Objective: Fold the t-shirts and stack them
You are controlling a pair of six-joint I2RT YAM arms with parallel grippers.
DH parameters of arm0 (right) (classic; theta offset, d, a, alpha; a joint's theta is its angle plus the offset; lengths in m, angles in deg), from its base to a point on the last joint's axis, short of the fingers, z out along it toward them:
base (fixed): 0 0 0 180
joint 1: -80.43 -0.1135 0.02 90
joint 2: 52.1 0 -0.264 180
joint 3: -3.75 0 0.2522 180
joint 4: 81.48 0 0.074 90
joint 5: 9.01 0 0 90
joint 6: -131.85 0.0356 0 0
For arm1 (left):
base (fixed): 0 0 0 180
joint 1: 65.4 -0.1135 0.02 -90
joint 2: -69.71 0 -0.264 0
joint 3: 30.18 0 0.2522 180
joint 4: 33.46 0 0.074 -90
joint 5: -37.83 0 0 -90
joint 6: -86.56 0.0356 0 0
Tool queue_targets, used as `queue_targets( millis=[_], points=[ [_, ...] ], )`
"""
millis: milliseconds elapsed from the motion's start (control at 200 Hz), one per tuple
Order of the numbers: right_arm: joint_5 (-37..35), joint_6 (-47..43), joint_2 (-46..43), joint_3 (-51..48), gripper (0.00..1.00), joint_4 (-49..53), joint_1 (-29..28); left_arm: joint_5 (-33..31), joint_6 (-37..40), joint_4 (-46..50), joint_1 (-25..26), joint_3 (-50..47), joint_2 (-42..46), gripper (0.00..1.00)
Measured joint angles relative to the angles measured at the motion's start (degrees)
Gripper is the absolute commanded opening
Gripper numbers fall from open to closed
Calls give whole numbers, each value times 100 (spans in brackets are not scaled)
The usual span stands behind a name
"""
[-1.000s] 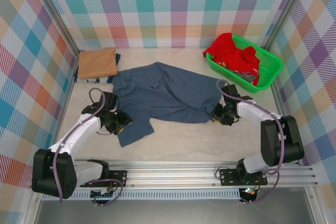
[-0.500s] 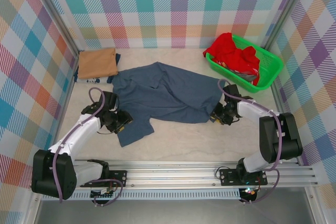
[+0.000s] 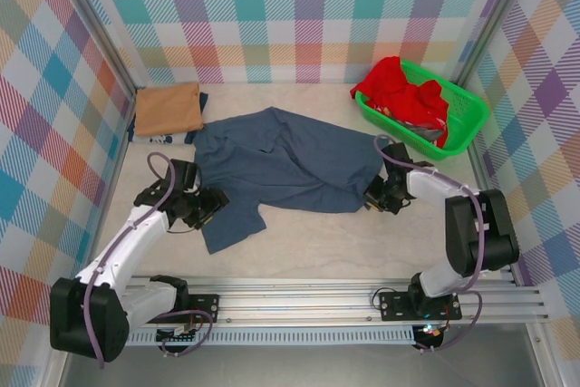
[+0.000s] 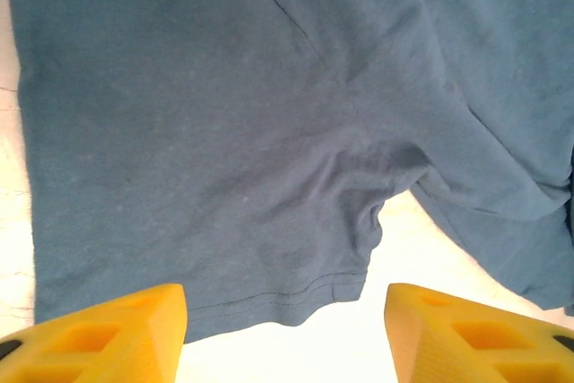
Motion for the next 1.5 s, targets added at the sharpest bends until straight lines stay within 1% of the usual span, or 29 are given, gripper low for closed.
queue_targets(
  millis=[45, 145, 245, 375, 425, 470, 575, 870, 1030, 1205, 1275, 1375, 1500],
  points=[
    [-76, 0, -164, 92, 0, 184, -7, -81, -28, 44, -2, -52, 101, 69],
    [-245, -22, -487, 273, 0, 538, -9, -280, -103, 358, -83, -155, 166, 67],
    [-343, -98, -664, 297, 0, 789, -9, -461, -142, 743, -238, -221, -142, 63],
    [-350, -175, -669, 295, 0, 994, -9, -444, -251, 796, -306, -472, -586, 61],
    [-350, -181, -669, 295, 0, 1012, -9, -398, -321, 739, -306, -560, -684, 58],
    [-348, -199, -660, 295, 0, 1027, -9, -315, -376, 654, -306, -610, -769, 54],
    [-337, -247, -619, 297, 0, 1040, -9, -157, -503, 470, -295, -645, -1119, 51],
    [-302, -269, -472, 306, 0, 1036, -9, -343, -800, 503, -129, -619, -1421, 37],
    [-273, -269, -472, 306, 0, 1036, -9, -527, -935, 708, 42, -396, -1714, 24],
    [-221, -273, -529, 306, 0, 1038, -9, -675, -970, 846, 229, -197, -1873, 0],
    [-197, -293, -623, 306, 0, 1040, -9, -682, -951, 789, 297, -160, -1871, 0],
    [-168, -334, -813, 369, 0, 1088, -9, -667, -903, 431, 380, 13, -1773, 0],
    [-85, -549, -1147, 837, 0, 1126, -15, -841, -789, 389, 385, 833, -1255, 0]
  ],
)
